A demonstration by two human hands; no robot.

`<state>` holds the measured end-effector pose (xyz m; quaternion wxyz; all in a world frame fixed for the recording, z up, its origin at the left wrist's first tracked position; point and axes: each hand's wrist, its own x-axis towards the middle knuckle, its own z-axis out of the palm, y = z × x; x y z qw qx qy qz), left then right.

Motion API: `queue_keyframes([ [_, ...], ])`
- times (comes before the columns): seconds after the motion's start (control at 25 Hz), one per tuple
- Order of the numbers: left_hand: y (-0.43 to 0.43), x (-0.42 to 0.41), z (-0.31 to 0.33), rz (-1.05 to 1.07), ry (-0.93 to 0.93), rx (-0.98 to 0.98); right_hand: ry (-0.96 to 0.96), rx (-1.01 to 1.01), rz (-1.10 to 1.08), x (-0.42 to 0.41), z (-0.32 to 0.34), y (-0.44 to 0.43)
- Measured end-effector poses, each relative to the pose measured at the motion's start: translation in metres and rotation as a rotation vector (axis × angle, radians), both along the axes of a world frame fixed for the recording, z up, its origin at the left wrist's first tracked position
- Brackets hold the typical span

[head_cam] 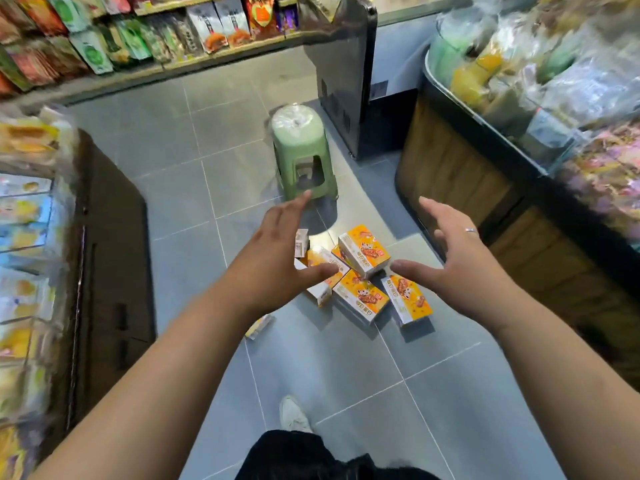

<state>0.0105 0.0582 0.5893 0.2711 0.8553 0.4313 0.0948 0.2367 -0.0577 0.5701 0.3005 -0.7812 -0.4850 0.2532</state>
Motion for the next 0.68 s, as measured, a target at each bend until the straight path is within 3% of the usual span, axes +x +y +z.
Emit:
queue_keyframes([
  [0.24, 0.106, -0.022, -0.027, -0.073, 0.062, -0.013, 0.038, -0.027, -0.078, -0.035, -0.032, 0.088],
  [0.4, 0.154, -0.014, -0.055, -0.035, 0.101, -0.003, 0.086, 0.003, -0.017, -0.034, -0.064, 0.14],
  [0.68, 0.219, 0.009, -0.148, 0.021, 0.084, -0.065, 0.045, -0.065, 0.023, -0.022, -0.147, 0.222],
])
